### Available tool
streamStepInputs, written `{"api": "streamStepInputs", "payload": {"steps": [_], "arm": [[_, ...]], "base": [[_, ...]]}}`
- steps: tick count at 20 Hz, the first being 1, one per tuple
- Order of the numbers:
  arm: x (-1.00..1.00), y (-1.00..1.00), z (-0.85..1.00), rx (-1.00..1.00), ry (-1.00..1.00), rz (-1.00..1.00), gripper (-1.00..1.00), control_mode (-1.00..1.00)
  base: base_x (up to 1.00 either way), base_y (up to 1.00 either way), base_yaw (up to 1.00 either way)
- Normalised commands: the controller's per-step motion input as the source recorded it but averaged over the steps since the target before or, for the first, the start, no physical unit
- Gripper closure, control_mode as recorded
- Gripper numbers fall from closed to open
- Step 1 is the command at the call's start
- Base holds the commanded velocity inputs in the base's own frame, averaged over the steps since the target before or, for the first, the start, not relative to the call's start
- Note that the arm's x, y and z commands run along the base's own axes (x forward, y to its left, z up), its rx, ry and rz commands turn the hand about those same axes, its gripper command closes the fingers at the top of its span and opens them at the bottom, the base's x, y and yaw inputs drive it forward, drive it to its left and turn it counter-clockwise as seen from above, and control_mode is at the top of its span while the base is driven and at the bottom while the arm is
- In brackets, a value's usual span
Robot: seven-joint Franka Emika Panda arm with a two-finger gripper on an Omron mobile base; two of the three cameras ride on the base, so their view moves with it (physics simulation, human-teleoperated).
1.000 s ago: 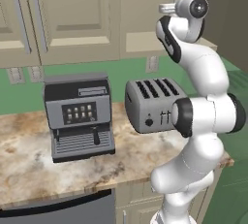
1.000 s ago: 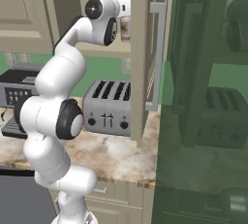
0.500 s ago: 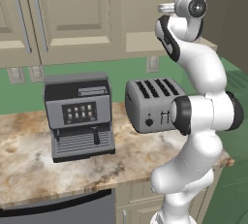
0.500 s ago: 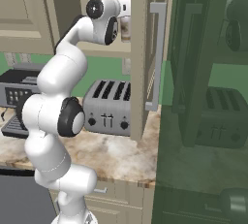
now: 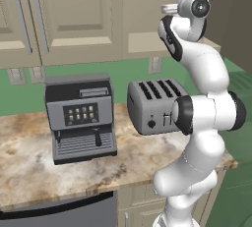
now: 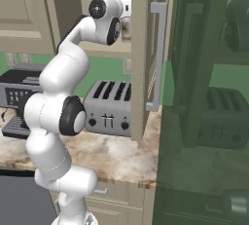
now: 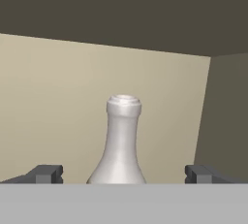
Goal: There is a bowl on the dining counter. Grab a lemon wedge from the fridge and place it in the bowl. Then get the liquor bottle and glass cup from the cabinet and place them next to the bowl.
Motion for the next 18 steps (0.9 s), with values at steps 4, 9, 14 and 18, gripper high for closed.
{"api": "streamStepInputs", "payload": {"steps": [4,9,14,18], "arm": [[0.06,-0.10,-0.03,0.00,0.02,0.00,-1.00,-1.00],[0.08,-0.02,0.00,0.00,0.00,0.00,-1.00,-1.00],[0.20,0.00,0.00,0.00,0.03,0.00,-1.00,-1.00],[0.25,0.00,0.00,0.00,0.05,0.00,-1.00,-1.00]], "base": [[0.00,0.00,0.00],[0.00,0.00,0.00],[0.00,0.00,0.00],[0.00,0.00,0.00]]}}
